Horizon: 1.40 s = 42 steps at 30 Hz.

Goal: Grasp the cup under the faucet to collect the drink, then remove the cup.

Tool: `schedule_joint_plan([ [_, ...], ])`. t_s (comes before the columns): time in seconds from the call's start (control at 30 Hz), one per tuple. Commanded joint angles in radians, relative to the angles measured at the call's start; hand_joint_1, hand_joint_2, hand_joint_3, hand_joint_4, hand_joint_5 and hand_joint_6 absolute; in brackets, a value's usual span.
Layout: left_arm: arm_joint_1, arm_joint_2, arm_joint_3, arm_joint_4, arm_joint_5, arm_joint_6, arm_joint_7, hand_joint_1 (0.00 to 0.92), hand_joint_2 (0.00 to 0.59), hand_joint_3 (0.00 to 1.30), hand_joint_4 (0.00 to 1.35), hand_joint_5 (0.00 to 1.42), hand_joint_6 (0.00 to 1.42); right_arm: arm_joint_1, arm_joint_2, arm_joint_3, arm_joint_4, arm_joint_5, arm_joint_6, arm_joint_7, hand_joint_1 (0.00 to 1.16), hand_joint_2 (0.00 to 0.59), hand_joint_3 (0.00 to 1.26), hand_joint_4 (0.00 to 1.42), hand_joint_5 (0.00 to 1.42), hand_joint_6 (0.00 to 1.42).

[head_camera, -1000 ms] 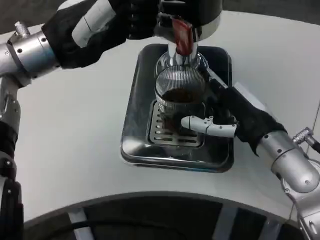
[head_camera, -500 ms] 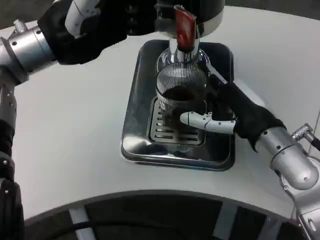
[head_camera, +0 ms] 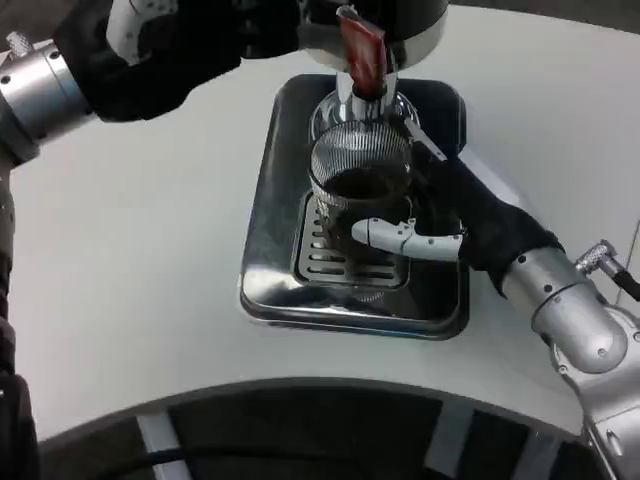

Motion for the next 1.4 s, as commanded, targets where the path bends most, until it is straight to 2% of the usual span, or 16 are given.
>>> schedule_joint_plan([
  [0.03, 0.023, 0.02, 0.018, -0.047, -0.034, 0.012, -0.032, 0.0, 0.092, 0.25, 0.18, 0.3, 0.32, -0.005, 0.019, 0.01, 0.02, 0.002, 0.01, -0.004, 0.59, 0.191, 0.0, 0.0, 0.0, 0.0],
  [0.63, 0.152, 0.097, 0.062, -0.147, -0.049, 0.058, 0.032, 0.0, 0.093, 0.29, 0.23, 0.35, 0.37, 0.0, 0.066, 0.011, -0.002, -0.007, 0.016, -0.042, 0.6, 0.193, 0.0, 0.0, 0.0, 0.02],
  [0.93, 0.206, 0.119, 0.07, -0.175, -0.055, 0.065, 0.054, 0.0, 0.104, 0.3, 0.24, 0.36, 0.37, -0.001, 0.073, 0.011, -0.025, -0.01, 0.019, -0.05, 0.6, 0.194, 0.0, 0.0, 0.0, 0.03],
  [1.23, 0.237, 0.137, 0.079, -0.169, -0.049, 0.057, 0.075, 0.0, 0.105, 0.31, 0.24, 0.36, 0.38, 0.0, 0.092, 0.034, -0.02, -0.018, 0.025, -0.054, 0.61, 0.193, 0.0, 0.0, 0.0, 0.03],
  [1.4, 0.246, 0.148, 0.086, -0.155, -0.044, 0.047, 0.092, 0.0, 0.106, 0.31, 0.25, 0.37, 0.38, -0.001, 0.096, 0.038, -0.014, -0.026, 0.028, -0.065, 0.66, 0.199, 0.08, 0.0, 0.01, 0.05],
])
